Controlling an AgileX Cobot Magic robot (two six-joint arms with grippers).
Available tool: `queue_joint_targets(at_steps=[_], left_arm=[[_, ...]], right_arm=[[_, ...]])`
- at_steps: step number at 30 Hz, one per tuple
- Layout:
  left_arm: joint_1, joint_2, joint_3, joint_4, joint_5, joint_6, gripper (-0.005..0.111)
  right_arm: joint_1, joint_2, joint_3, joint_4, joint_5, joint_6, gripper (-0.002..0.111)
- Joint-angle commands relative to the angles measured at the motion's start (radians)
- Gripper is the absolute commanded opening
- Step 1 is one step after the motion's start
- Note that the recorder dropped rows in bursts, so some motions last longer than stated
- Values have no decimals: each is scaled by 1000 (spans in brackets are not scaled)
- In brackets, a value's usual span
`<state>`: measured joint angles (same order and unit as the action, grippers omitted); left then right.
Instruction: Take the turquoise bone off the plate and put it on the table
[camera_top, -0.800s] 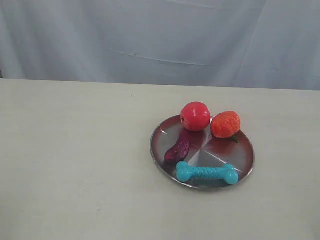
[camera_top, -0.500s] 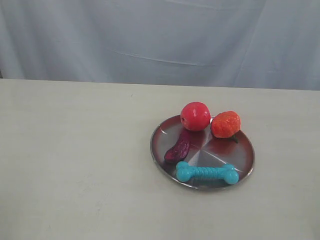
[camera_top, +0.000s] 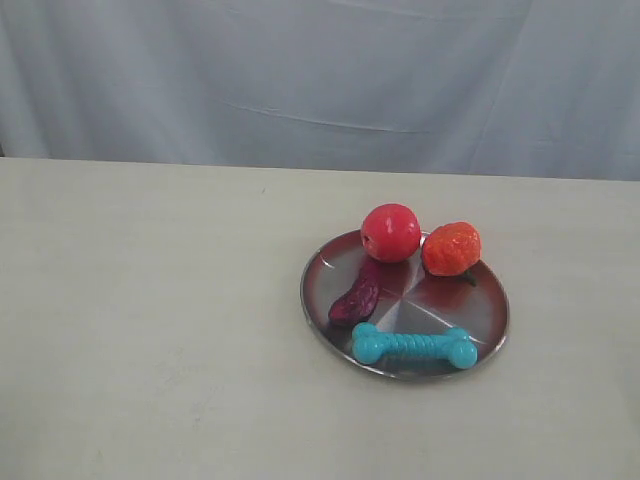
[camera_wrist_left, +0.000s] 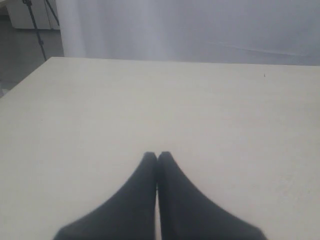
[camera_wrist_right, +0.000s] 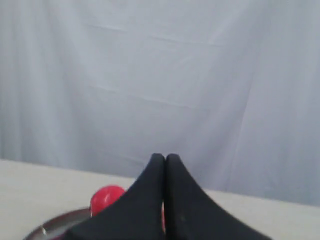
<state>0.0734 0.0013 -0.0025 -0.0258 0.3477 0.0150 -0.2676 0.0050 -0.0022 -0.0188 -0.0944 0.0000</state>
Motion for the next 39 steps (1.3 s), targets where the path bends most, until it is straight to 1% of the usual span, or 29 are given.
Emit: queue_joint_targets(at_steps=[1,3,5,6,9,12,14,16,19,21,24,28,31,33,35,37,39], left_arm=[[4,-1,3,-6,-5,-4,0],[4,-1,3,-6,-5,-4,0],[4,-1,3,-6,-5,-4,0],[4,-1,3,-6,-5,-4,0],[4,-1,3,-6,-5,-4,0],[4,-1,3,-6,-5,-4,0],[4,-1,3,-6,-5,-4,0],[4,-1,3,-6,-5,-4,0],[4,-1,3,-6,-5,-4,0],[4,-1,3,-6,-5,-4,0],[4,-1,3,-6,-5,-4,0],[4,-1,3,-6,-5,-4,0],[4,-1,3,-6,-5,-4,0],[4,-1,3,-6,-5,-4,0],[4,-1,3,-6,-5,-4,0],[4,-1,3,-6,-5,-4,0],[4,-1,3,-6,-5,-4,0]], right_arm=[[1,-5,2,-7,-280,53,0],[1,-5,2,-7,-399,167,0],[1,-5,2,-7,-505,341,0],[1,-5,2,-7,-572,467,0],[1,-5,2,-7,-740,685,0],[1,-5,2,3,-856,700,0],[1,-5,2,19,-862,700,0],[1,-5,-21,34,-744,698,0],[1,-5,-143,-21,-314,698,0],[1,29,-243,-119,-81,698,0],[1,127,-363,-243,72,698,0],[32,308,-520,-260,203,644,0],[100,468,-634,-260,301,539,0],[164,592,-725,-249,399,445,0],[223,708,-828,-249,520,352,0],[280,840,-940,-249,687,235,0],[314,964,-1035,-243,825,149,0]])
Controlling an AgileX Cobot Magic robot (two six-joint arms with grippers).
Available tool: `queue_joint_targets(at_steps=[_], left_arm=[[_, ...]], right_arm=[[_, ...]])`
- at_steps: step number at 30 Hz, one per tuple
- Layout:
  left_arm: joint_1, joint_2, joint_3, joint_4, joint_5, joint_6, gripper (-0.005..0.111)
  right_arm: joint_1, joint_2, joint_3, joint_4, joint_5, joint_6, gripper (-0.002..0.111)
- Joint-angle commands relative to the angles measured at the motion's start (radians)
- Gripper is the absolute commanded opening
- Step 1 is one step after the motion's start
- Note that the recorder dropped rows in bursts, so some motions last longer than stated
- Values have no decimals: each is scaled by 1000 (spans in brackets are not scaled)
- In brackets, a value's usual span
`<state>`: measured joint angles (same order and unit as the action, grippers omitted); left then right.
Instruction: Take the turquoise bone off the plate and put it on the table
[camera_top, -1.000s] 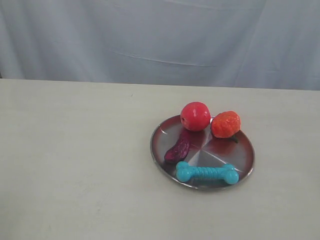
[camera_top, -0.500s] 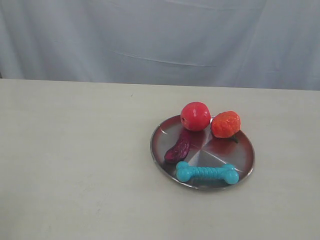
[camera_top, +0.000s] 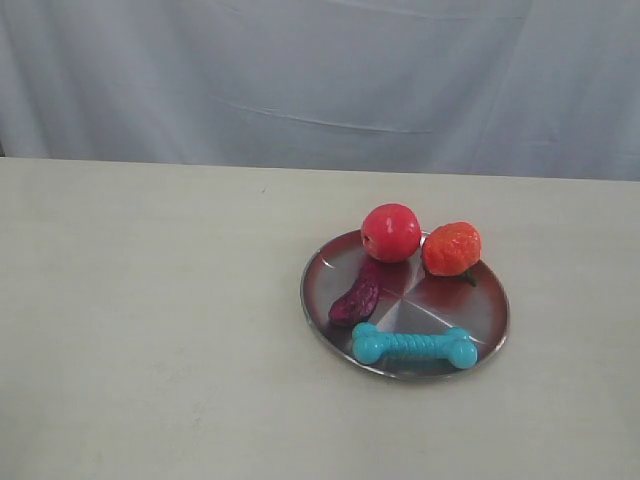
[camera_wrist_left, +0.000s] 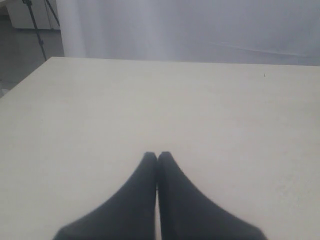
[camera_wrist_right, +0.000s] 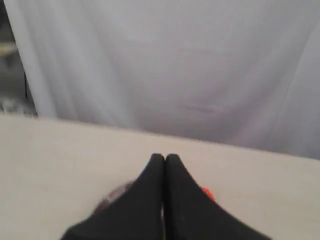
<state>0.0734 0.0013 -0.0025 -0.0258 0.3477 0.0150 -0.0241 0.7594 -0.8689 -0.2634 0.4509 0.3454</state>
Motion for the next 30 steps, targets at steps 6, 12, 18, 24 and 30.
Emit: queue_joint_targets(at_steps=[6,12,18,24,30], left_arm=[[4,-1,3,-6,-5,-4,0],[4,-1,3,-6,-5,-4,0],[4,-1,3,-6,-5,-4,0],[4,-1,3,-6,-5,-4,0],[4,-1,3,-6,-5,-4,0]], right_arm=[[74,467,-370,86,477,-426,0],[74,617,-447,164,542,-643,0],[74,713,-448,285,582,-885,0],[72,852,-450,374,611,-999,0],[72,992,-450,367,540,-1056,0]])
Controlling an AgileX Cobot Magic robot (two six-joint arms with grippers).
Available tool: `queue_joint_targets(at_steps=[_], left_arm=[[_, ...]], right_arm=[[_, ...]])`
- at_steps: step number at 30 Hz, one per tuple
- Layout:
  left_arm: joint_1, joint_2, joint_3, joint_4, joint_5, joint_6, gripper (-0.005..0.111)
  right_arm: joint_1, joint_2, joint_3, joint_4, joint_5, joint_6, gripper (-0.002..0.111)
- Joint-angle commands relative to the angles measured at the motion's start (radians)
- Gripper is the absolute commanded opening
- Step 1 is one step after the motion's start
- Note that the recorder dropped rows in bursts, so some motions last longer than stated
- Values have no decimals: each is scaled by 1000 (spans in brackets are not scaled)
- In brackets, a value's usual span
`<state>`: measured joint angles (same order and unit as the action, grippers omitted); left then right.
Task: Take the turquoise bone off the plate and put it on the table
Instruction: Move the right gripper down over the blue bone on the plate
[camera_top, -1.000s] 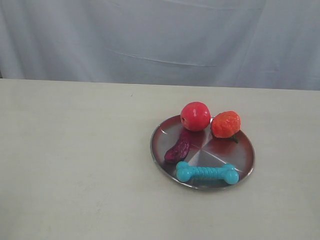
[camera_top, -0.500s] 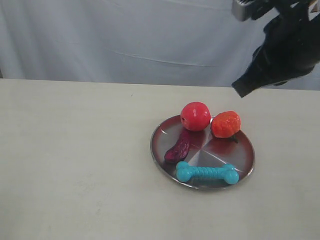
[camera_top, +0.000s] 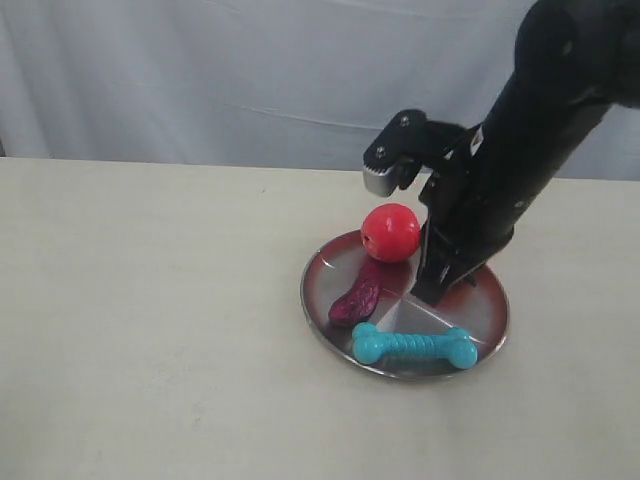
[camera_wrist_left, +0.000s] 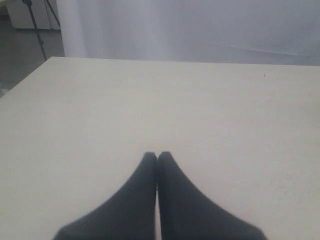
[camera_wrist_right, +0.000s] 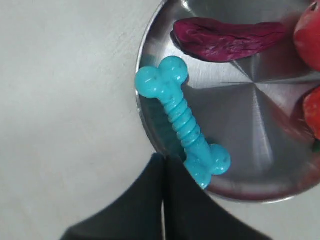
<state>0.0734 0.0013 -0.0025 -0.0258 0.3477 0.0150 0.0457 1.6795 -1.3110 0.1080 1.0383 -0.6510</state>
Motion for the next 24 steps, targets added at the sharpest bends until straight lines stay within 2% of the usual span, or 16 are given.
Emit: queue_joint_targets(at_steps=[1,8,24], left_arm=[[4,-1,3,-6,-5,-4,0],[4,-1,3,-6,-5,-4,0],[4,-1,3,-6,-5,-4,0]], right_arm=[[3,90,-8,-4,-63,-87,0],[3,159,-8,3,-146,-48,0],[3,165,-8,-21,-117,-77,0]])
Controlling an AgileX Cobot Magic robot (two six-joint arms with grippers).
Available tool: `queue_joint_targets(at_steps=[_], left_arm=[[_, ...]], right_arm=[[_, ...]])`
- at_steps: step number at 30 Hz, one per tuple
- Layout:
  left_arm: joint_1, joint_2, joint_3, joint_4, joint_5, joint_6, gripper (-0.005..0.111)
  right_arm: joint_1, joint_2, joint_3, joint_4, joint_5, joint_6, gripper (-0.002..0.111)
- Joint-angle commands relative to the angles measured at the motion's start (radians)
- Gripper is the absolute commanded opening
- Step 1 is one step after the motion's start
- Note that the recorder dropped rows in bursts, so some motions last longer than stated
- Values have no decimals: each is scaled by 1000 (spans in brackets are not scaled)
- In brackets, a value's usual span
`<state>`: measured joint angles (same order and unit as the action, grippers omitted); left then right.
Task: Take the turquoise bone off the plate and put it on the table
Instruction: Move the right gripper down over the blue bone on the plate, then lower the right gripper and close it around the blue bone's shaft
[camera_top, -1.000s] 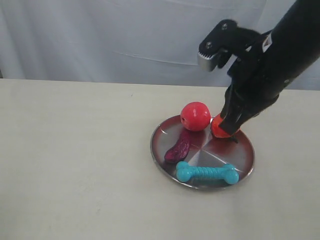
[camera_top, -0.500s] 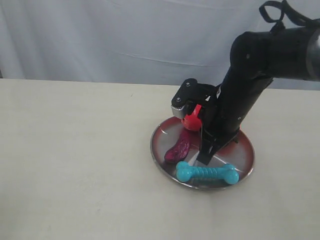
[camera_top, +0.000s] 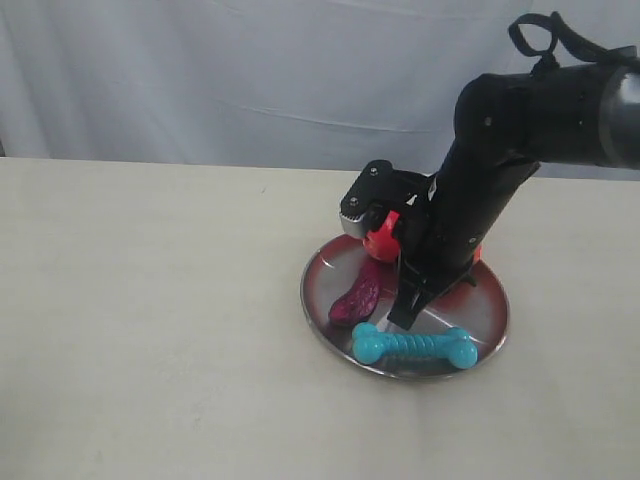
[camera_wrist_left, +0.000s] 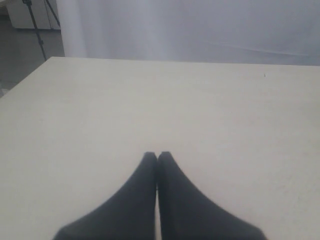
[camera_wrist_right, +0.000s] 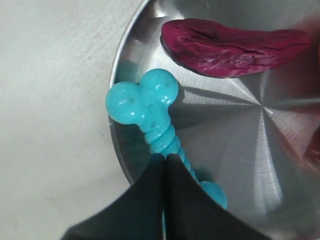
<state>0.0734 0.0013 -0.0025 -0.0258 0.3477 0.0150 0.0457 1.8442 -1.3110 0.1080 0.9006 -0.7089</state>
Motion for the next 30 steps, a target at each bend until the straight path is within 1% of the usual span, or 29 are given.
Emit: queue_joint_targets(at_steps=[1,2,3,4,6,8,9,10,12,15,17,21,26,30], left_arm=[[4,-1,3,-6,-5,-4,0],[4,-1,3,-6,-5,-4,0],[4,-1,3,-6,-5,-4,0],[4,-1,3,-6,-5,-4,0],[4,-1,3,-6,-5,-4,0],[4,-1,3,-6,-5,-4,0],[4,-1,3,-6,-5,-4,0],[4,-1,3,-6,-5,-4,0],[4,-1,3,-6,-5,-4,0],[4,-1,3,-6,-5,-4,0],[4,-1,3,-6,-5,-4,0],[4,-1,3,-6,-5,-4,0],[4,-1,3,-6,-5,-4,0],[4,-1,3,-6,-5,-4,0]], right_arm=[[3,1,-8,-31,23,-22,0],[3,1,-8,-39,25,-22,1],[3,1,-8,-39,25,-22,5],[3,1,-8,-39,25,-22,11],[3,1,-8,-39,25,-22,29],[3,1,-8,-39,23,-22,52],[3,1,-8,-39,20,-27,59],[3,1,-8,-39,20,-32,63],[3,1,-8,-44,17,-36,61],[3,2,-8,-56,10,-41,48],[3,5,-8,-56,3,-41,44],[3,38,-6,-54,3,-41,44],[4,115,-6,-56,0,-39,55],[4,155,-6,-70,-10,-39,56]])
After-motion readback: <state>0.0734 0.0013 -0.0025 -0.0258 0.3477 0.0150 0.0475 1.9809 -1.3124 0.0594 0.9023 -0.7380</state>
